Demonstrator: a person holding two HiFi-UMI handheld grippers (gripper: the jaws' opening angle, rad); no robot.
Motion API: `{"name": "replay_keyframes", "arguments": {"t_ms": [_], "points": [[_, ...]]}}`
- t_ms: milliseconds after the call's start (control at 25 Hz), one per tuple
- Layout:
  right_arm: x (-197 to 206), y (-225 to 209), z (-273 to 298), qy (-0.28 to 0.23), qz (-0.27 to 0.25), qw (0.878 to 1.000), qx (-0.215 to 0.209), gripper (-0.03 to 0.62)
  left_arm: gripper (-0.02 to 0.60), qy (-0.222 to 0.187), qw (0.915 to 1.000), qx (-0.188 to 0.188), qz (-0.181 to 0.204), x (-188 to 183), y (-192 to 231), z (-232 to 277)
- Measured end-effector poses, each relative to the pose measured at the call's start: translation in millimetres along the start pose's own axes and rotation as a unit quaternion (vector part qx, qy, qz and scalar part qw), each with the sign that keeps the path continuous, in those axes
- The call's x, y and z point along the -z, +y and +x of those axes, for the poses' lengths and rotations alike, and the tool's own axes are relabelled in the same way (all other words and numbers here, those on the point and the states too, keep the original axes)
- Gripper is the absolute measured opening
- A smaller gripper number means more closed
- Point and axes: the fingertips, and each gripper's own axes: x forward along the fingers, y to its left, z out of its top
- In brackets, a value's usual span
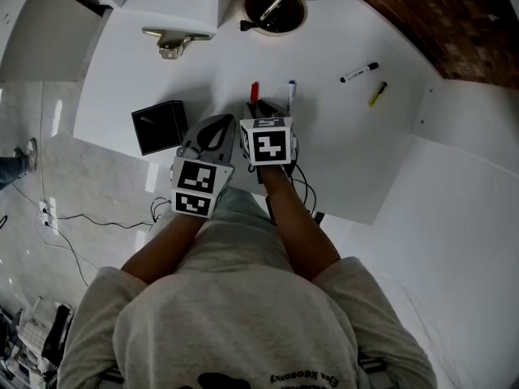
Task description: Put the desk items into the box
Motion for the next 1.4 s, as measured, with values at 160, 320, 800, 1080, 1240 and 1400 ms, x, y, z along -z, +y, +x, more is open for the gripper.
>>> {"name": "replay_keyframes", "arguments": {"t_ms": [160,320,800,1080,1240,1400], "points": [[2,-3,3,0.001,-0.007,1.0,0.007,0.067,0.005,0.0,1.0,0.0,0.0,-1,2,-2],[3,-4,2,0.005,0.0,1.0,0.005,0.054,0.005,-0.002,1.0,0.002,0.003,-2,1,-5],[-8,-3,-23,-0.054,0.024,0.998,0.013,0.052,0.004,-0.008,0.9997,0.01,0.022,-10,-7,-12],[-27,-4,-49,-0.127,0.03,0.991,0.03,0.052,0.005,-0.015,0.9994,0.013,0.029,-20,-10,-14],[-38,-2,-65,-0.172,0.034,0.984,0.032,0.052,0.005,-0.021,0.9991,0.016,0.034,-28,-13,-18],[-46,1,-81,-0.206,0.035,0.977,0.039,0.052,0.005,-0.028,0.9987,0.019,0.039,-33,-15,-23]]}}
